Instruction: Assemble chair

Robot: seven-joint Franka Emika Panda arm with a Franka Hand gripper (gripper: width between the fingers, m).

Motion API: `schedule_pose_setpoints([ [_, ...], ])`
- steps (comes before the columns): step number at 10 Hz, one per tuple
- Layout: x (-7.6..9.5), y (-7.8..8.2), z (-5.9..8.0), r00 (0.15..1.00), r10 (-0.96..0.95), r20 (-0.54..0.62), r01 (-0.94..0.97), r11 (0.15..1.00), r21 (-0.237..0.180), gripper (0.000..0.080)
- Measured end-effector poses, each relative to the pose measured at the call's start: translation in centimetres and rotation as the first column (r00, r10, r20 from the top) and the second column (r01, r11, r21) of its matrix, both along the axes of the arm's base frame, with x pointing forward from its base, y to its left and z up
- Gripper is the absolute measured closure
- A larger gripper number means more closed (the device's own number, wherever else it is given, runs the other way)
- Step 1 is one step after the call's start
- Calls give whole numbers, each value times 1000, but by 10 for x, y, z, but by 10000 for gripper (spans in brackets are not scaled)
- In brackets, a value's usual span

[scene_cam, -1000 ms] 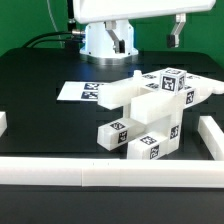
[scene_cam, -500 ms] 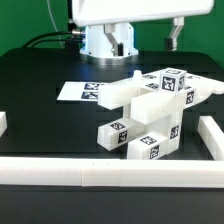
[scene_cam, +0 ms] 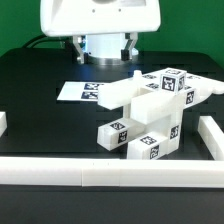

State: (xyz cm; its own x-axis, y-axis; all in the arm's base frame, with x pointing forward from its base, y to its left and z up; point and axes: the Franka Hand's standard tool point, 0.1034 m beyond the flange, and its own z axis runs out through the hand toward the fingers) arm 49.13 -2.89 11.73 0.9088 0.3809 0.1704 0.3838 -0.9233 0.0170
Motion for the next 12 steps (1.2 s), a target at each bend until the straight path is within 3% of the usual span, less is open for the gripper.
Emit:
schedule_pose_setpoints([
  [2,-3,1,-2,1000,-13,-22,13,1000,2,150],
  [6,-22,27,-15,973,59,-222,-71,997,-44,150],
  [9,-38,30,-34,979,54,-195,-65,996,-52,150],
  [12,-38,27,-37,983,53,-173,-64,996,-60,150],
])
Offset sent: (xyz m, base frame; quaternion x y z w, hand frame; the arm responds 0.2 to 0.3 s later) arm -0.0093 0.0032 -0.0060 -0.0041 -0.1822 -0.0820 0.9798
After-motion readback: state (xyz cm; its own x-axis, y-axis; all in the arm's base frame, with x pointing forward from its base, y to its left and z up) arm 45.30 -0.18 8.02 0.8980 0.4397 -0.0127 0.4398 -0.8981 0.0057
